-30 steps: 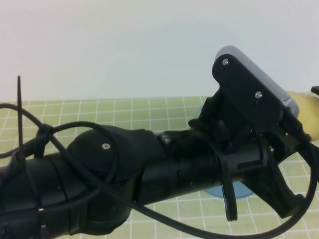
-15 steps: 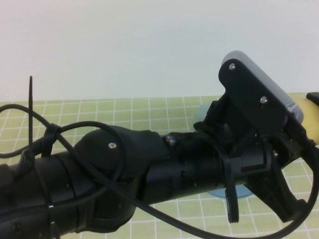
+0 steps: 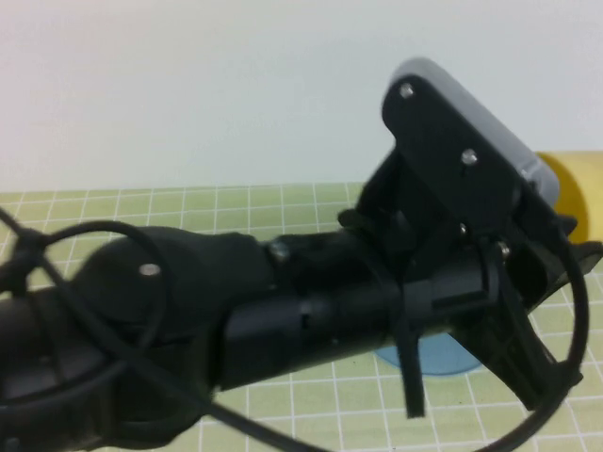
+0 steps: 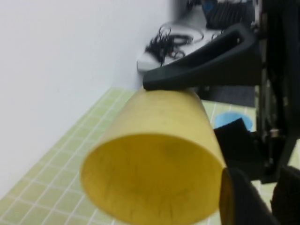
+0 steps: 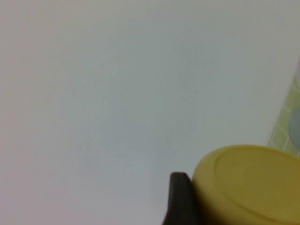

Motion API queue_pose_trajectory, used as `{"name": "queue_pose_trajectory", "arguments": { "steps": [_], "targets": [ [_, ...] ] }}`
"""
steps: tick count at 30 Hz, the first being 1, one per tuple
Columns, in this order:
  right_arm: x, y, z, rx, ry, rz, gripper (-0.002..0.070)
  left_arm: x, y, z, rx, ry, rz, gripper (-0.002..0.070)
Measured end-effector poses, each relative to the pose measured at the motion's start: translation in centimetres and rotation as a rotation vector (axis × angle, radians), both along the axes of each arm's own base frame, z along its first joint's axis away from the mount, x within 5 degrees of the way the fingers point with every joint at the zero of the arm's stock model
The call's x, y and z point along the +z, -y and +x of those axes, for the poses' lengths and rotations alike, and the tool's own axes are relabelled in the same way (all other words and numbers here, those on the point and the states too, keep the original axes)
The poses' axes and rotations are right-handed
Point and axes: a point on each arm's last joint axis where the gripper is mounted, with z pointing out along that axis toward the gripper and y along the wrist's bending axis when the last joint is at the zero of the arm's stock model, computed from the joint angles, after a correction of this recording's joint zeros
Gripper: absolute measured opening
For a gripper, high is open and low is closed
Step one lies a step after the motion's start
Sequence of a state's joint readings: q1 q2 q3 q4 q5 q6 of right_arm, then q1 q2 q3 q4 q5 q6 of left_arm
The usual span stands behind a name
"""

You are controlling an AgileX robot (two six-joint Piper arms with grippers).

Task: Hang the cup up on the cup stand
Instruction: Adjust the cup with two arms, then place the cup on the cup holder

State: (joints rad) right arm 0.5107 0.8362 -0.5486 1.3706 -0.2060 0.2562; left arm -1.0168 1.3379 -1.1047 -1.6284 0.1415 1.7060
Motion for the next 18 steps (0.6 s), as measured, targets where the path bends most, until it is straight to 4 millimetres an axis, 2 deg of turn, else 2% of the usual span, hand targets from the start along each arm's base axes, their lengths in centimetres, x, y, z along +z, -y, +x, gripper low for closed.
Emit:
{"name": "queue_pose_trajectory", "arguments": {
  "steps": [3, 6, 10, 15, 18],
  "targets": [
    [0.8, 0.9, -0.4, -0.048, 0.085, -0.094, 0.0500, 1.2, -0.9, -0.6, -0.005, -0.001, -0.042, 0.0170],
    [1.7, 2.1, -1.0, -0.117, 0.193, -0.270, 0.0500, 1.2, -1.4, -1.1, -0.012, -0.015, -0.051, 0.0137],
    [2.8, 3.7, -2.1, -0.191, 0.320, -0.542, 0.0500, -1.8, -1.5, -1.0, -0.012, -0.021, 0.050, 0.0009],
    [3.8, 4.7, -3.6, -0.211, 0.451, -0.897, 0.0500, -6.3, -1.7, 0.6, 0.087, -0.020, 0.209, 0.0000],
    [4.0, 4.8, -3.9, -0.193, 0.498, -1.045, 0.0500, -6.8, -3.2, 2.8, 0.176, -0.027, 0.229, 0.0000]
  ]
}}
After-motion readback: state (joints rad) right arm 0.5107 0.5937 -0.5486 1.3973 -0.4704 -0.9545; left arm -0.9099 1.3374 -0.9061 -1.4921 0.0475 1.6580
